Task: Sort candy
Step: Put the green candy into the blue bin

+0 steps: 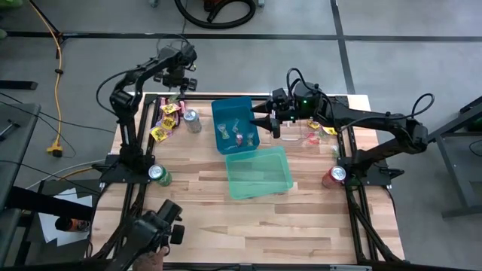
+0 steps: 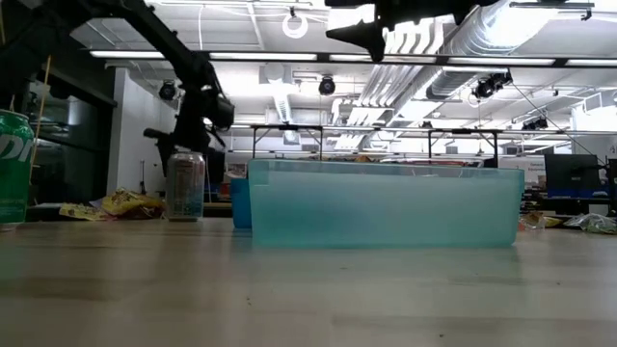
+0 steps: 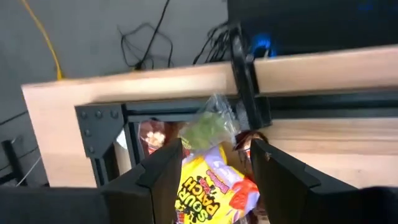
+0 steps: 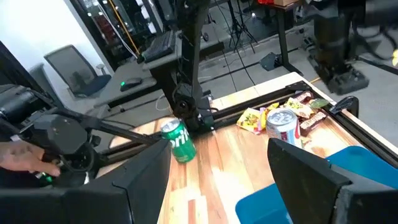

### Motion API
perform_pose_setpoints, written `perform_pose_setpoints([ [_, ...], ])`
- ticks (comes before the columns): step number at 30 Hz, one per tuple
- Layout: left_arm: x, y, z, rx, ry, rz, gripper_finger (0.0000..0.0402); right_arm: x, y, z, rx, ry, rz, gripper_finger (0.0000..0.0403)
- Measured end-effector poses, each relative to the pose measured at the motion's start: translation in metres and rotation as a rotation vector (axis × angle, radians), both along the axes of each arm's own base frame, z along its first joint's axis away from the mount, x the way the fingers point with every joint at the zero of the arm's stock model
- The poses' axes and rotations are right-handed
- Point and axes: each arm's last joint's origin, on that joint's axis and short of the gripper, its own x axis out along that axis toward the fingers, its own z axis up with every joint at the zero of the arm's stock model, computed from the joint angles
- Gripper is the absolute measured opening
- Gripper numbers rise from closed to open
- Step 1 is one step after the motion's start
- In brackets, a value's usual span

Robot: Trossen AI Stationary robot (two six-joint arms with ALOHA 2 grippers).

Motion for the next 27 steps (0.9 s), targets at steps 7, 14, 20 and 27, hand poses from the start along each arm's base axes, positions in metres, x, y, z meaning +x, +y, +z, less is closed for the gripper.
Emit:
perform_pose_setpoints([
  [7,0.005,0.005,-0.026,-0.063,0.039,-0.004,0.0176,-0.001,-0.002,-0.004,-0.018,0.041,-0.056,0.0264],
  [14,0.004,0.007,-0.043,-0.038,0.107,0.0,0.0176,-0.001,-0.002,-0.005,-0.015,0.049,-0.062,0.0264],
  [20,0.001,0.003,-0.056,-0.038,0.105,-0.001,0.0176,-0.001,-0.002,-0.005,-0.014,0.05,-0.069,0.0264],
  [27,0.001,0.002,-0.063,-0.017,0.119,-0.02,0.0162,-0.001,-0.004,-0.005,-0.014,0.052,-0.108,0.0264],
])
